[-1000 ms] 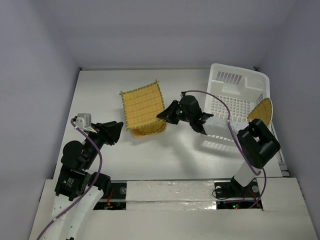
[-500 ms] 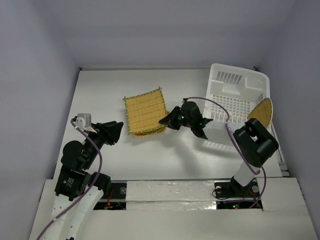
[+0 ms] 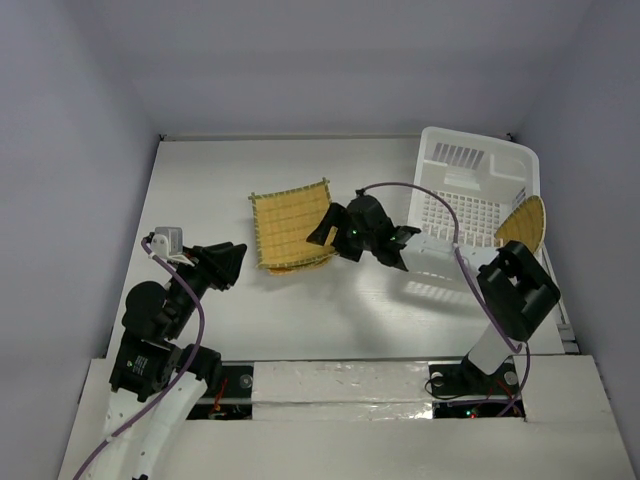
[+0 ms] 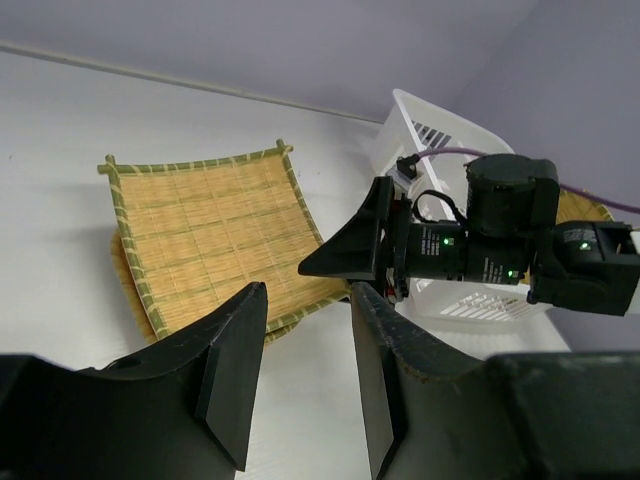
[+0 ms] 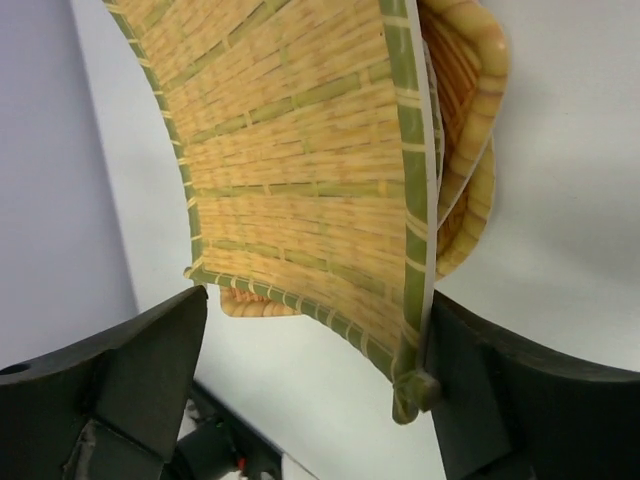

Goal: Unload the plates from the dish rack

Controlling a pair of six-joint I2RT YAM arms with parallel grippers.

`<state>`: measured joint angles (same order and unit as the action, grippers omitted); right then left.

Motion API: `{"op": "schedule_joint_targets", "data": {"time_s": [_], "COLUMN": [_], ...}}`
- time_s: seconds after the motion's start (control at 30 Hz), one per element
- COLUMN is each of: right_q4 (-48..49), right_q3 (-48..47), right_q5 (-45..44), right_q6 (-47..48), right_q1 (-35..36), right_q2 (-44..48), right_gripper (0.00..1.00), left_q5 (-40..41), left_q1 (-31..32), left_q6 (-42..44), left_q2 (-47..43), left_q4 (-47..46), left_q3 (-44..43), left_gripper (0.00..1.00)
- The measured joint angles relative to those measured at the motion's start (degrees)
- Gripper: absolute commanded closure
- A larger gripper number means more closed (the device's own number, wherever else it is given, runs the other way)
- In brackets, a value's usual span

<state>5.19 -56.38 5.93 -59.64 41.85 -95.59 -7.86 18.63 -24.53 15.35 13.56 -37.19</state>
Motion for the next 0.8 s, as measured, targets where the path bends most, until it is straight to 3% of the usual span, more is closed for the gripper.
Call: {"op": "schedule_joint_targets", "data": {"time_s": [0.23, 0.53, 0.8], "right_q4": [-16.52, -27.71, -33.18], "right_q3": [-11.02, -13.66, -14.12], "right_q5": [-10.16, -16.70, -21.07], "right_q6": [7.02, 11.13, 12.39], "right_q1": [4.50, 6.25, 6.36], "right_q2": [-0.46, -3.98, -1.73], "right_gripper": [0.00, 0.00, 0.03], "left_q5": [0.00, 0.00, 0.00], "left_q1": [0.00, 0.00, 0.00], "left_q6": [0.02, 0.02, 0.02], "left_q2": [-0.11, -0.15, -0.15], "left_q4": [-0.02, 0.00, -0.02], "left_q3": [0.00, 0.00, 0.00], "left_gripper": [0.64, 0.64, 0.64]}}
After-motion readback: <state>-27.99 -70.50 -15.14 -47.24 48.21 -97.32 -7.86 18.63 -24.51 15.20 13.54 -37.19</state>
